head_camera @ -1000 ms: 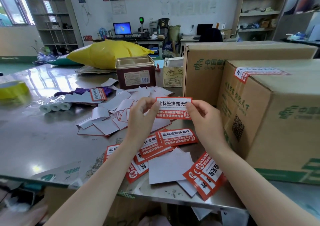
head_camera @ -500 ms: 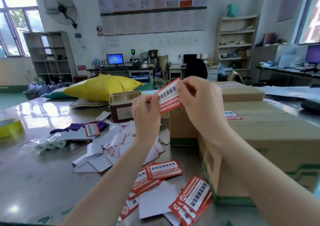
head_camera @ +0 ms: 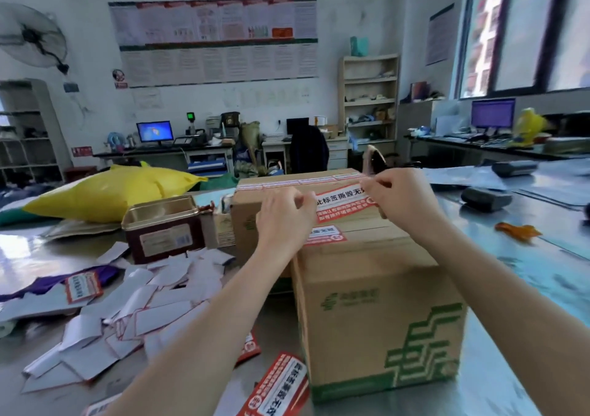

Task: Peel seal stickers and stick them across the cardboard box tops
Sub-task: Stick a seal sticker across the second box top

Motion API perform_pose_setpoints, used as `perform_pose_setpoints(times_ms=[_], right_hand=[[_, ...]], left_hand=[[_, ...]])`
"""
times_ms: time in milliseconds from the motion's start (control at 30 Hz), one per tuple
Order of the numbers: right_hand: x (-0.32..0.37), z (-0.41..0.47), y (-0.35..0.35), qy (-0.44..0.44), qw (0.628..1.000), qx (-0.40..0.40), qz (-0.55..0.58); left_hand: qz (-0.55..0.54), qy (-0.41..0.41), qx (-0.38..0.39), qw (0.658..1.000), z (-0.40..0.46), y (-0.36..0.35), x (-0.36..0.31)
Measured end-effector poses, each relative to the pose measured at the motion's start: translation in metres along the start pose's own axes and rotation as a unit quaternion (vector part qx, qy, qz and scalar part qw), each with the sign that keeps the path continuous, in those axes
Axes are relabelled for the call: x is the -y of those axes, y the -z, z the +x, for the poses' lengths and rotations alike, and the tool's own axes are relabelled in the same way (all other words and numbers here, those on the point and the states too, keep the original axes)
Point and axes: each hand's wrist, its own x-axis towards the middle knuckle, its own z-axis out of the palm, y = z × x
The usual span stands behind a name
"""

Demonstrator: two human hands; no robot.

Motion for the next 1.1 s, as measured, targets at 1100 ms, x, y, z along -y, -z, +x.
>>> perform_pose_setpoints(times_ms=[1100], right_hand=[[-0.027,0.005,0.01,-0.103,0.988,0.11,-0.025]], left_hand=[[0.144,-0.1,0.132,0.976,-0.016,0.002,-0.008]])
